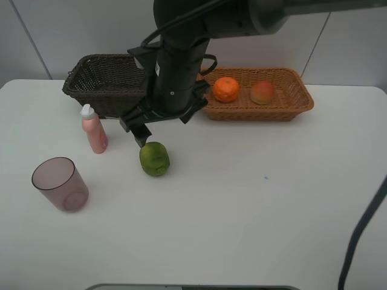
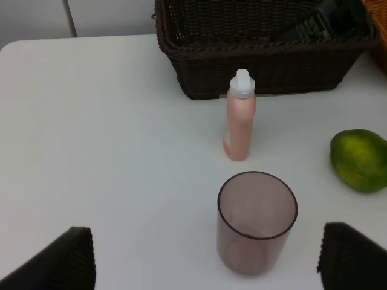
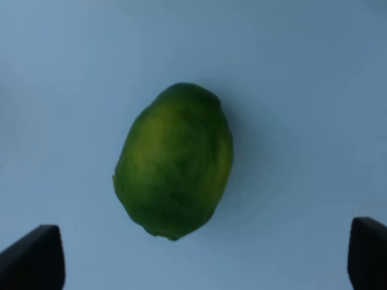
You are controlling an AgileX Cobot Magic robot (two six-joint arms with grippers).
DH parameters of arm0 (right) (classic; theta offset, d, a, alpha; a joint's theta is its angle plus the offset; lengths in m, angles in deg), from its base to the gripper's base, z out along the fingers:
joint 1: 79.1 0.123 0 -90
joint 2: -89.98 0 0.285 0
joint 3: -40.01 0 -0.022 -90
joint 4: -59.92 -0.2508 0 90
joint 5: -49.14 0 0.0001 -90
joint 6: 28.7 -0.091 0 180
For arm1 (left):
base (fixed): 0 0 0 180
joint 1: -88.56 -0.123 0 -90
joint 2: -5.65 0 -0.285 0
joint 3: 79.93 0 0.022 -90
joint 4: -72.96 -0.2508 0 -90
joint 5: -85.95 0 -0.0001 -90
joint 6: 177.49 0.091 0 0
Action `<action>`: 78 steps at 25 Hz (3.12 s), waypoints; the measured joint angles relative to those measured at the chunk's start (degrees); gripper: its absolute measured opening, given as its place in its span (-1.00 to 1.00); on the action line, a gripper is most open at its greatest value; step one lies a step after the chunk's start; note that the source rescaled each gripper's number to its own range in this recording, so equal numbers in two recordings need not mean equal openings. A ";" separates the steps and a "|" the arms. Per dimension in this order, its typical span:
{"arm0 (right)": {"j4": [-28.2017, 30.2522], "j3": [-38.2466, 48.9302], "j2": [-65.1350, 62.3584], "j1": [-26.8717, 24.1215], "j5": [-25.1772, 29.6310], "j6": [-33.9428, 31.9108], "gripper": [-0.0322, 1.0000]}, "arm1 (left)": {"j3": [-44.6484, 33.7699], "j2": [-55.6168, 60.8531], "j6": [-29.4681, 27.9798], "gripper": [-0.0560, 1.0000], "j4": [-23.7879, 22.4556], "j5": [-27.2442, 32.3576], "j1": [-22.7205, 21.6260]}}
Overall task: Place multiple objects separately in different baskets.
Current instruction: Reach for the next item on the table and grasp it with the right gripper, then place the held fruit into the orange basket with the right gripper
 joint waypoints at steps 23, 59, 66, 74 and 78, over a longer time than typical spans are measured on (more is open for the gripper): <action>2.52 -9.75 15.20 0.32 -1.05 -4.68 1.00 | 0.00 0.00 0.00 0.91 0.00 0.00 0.00; 0.52 -9.75 18.56 0.32 -4.10 -4.59 -0.16 | 0.00 0.00 0.00 0.91 0.00 0.00 0.00; 0.52 -9.75 18.56 0.32 -4.10 -4.59 -0.16 | 0.00 0.00 0.00 0.91 0.00 0.00 0.00; 0.52 -9.75 18.38 0.32 -3.70 -4.59 -0.17 | 0.00 0.00 0.00 0.91 0.00 0.00 0.00; 0.49 -9.75 16.94 0.32 -1.92 -4.57 -0.16 | 0.00 0.00 0.00 0.91 0.00 0.00 0.00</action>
